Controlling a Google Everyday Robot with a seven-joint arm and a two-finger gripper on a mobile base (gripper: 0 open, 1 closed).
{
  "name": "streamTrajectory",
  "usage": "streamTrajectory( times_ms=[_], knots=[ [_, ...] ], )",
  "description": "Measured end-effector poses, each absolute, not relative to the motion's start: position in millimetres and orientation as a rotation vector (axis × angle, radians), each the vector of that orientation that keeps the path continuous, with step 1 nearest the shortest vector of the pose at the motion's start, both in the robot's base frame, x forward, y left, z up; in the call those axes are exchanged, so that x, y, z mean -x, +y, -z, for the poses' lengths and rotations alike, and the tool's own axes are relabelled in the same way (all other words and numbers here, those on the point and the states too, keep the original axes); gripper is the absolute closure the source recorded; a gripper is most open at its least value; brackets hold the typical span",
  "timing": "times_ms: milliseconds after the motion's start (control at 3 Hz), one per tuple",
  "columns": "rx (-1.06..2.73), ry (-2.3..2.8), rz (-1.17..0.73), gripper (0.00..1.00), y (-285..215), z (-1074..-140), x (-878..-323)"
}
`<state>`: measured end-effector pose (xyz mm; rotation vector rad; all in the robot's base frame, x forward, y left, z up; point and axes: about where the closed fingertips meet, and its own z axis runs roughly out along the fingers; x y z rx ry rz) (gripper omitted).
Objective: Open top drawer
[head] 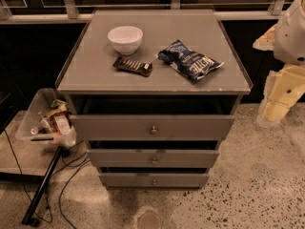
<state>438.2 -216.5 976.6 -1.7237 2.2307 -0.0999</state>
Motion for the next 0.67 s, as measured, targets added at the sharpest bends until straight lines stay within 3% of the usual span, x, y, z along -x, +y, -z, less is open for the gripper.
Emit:
streamTrajectory(
  times_ms=[667],
  knots=[
    [1.733, 2.203, 0.065, 0.00, -203, -969, -434]
  ],
)
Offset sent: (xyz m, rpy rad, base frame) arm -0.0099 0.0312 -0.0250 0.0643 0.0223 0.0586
